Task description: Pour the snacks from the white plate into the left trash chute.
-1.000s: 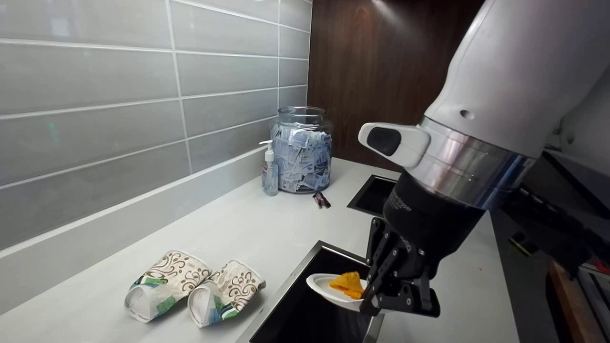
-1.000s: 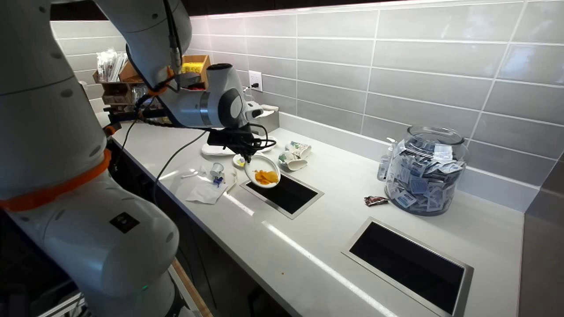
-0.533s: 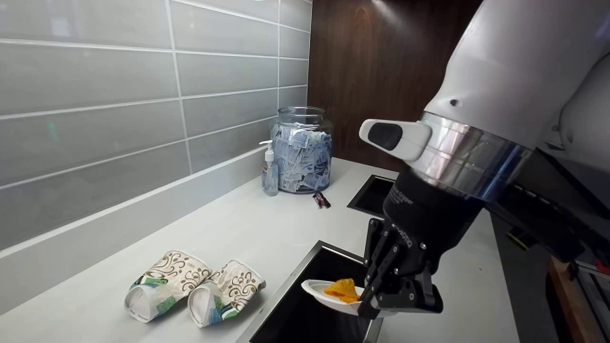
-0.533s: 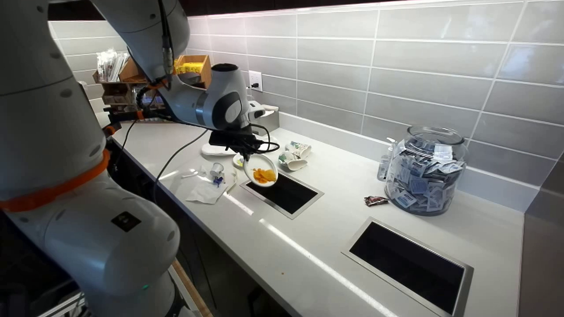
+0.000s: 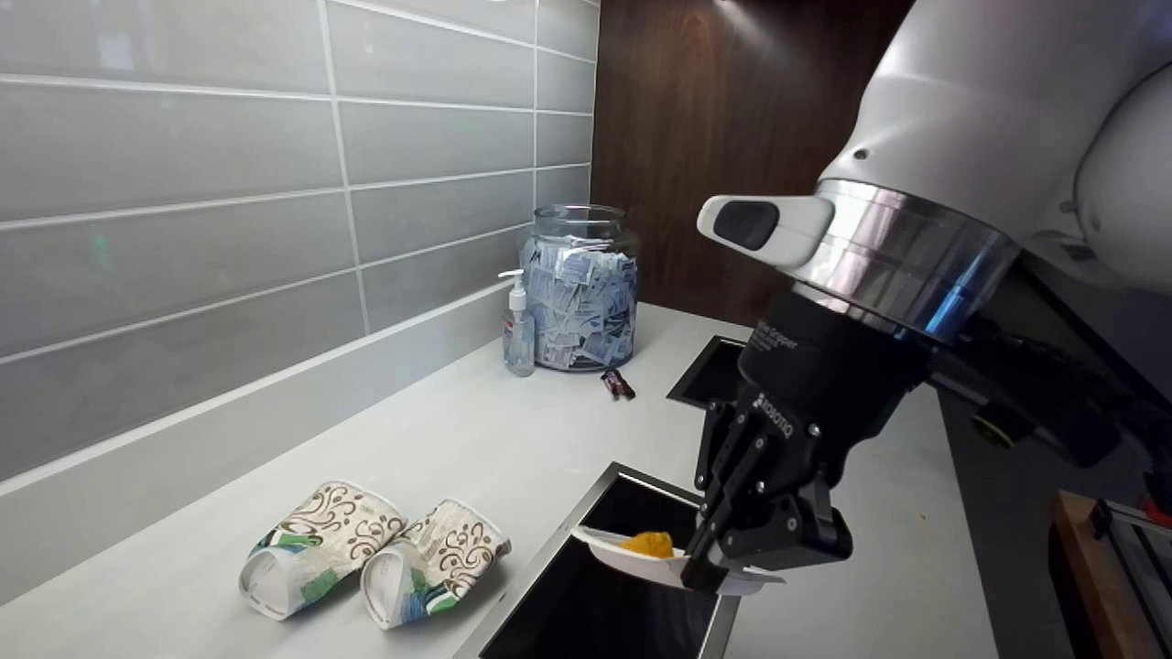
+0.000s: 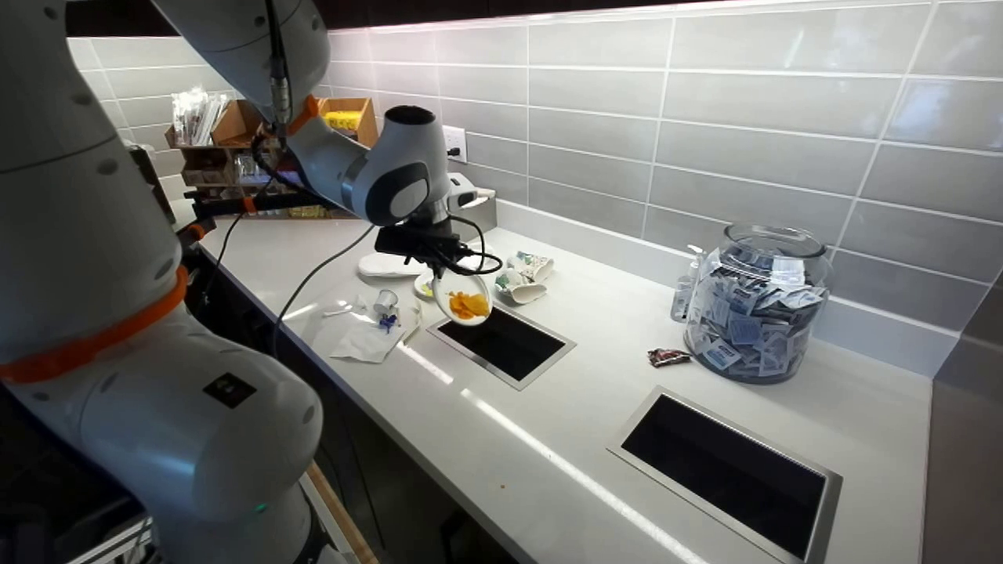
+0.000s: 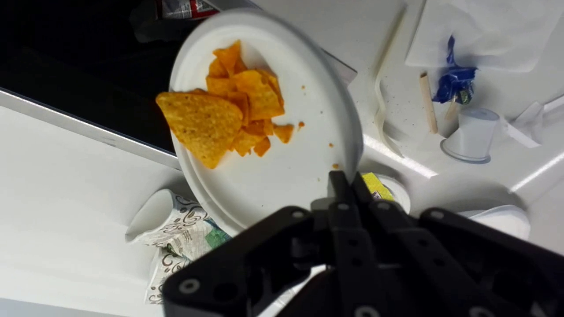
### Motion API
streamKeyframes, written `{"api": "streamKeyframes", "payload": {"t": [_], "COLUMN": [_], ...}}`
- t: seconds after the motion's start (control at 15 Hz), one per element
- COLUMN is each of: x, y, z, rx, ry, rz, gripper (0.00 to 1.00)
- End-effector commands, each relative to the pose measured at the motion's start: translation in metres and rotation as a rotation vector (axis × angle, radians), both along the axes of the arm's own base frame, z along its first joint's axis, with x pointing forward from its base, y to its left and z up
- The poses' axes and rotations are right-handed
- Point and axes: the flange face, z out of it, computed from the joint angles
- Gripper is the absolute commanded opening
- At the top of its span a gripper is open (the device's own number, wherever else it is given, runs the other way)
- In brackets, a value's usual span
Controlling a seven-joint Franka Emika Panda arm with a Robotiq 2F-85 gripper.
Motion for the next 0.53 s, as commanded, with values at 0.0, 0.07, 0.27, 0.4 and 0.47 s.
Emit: {"api": "streamKeyframes", "payload": {"t": [0.0, 0.07, 0.27, 0.4, 0.47], "x": [-0.006, -0.006, -0.004, -0.003, -0.003], "y": [-0.010, -0.012, -0.017, -0.021, -0.022], "z": [0.005, 0.006, 0.009, 0.011, 0.012], "rx": [0.039, 0.047, 0.080, 0.105, 0.117], "ry": [-0.001, 0.001, 0.006, 0.009, 0.008], "rz": [-0.026, -0.037, -0.058, -0.067, -0.071], "gripper": [0.01, 0.01, 0.01, 0.01, 0.01]}}
